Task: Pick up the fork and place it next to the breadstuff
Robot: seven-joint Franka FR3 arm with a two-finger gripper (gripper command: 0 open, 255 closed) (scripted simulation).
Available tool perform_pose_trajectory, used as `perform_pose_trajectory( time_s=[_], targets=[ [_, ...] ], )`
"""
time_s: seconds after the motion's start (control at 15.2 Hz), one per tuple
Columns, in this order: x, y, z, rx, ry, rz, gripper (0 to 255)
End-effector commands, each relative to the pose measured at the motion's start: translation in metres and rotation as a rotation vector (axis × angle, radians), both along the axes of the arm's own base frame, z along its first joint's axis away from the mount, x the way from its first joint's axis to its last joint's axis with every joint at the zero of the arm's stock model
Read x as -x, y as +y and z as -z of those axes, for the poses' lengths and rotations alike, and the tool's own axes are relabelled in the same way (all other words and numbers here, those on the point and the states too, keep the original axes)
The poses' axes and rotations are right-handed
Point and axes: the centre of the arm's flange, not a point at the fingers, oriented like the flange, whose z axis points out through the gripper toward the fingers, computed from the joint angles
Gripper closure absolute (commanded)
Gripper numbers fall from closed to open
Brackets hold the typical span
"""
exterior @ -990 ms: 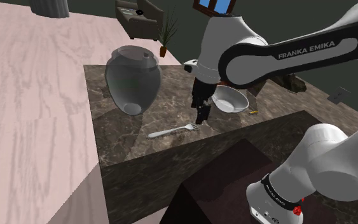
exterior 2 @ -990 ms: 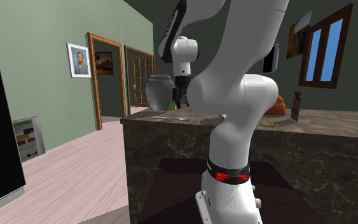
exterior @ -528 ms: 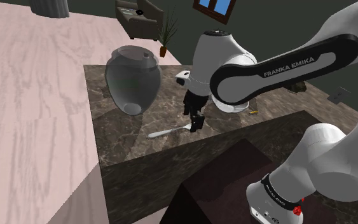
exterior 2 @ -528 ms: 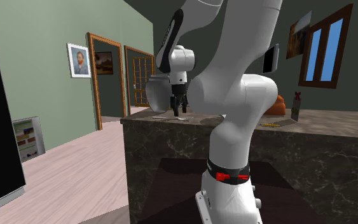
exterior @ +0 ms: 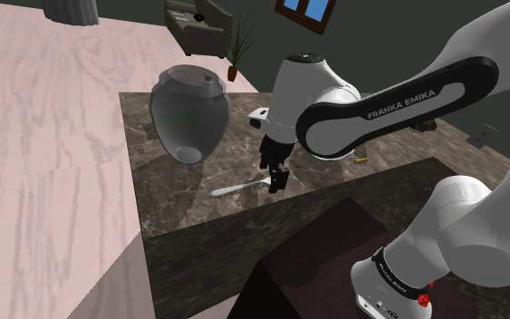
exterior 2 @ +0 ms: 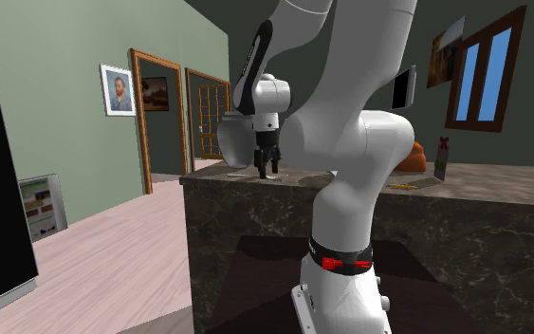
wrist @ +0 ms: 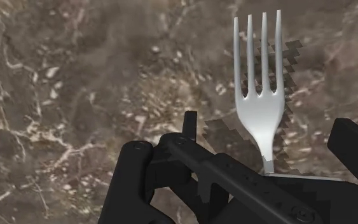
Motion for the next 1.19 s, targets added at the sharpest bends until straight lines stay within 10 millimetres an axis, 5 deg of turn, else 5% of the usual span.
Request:
perform_pose_trajectory(
  time_s=[0.0,0.07,0.13,0.73,1.12],
  targets=[
    [0.0,0.0,0.0,0.0,0.0,0.0,0],
    [0.0,0.0,0.0,0.0,0.0,0.0,0],
    [0.0,0.0,0.0,0.0,0.0,0.0,255],
    [0.0,0.0,0.0,0.0,0.0,0.0,255],
    [0.0,0.0,-0.032,0.0,0.0,0.0,255]
  ],
)
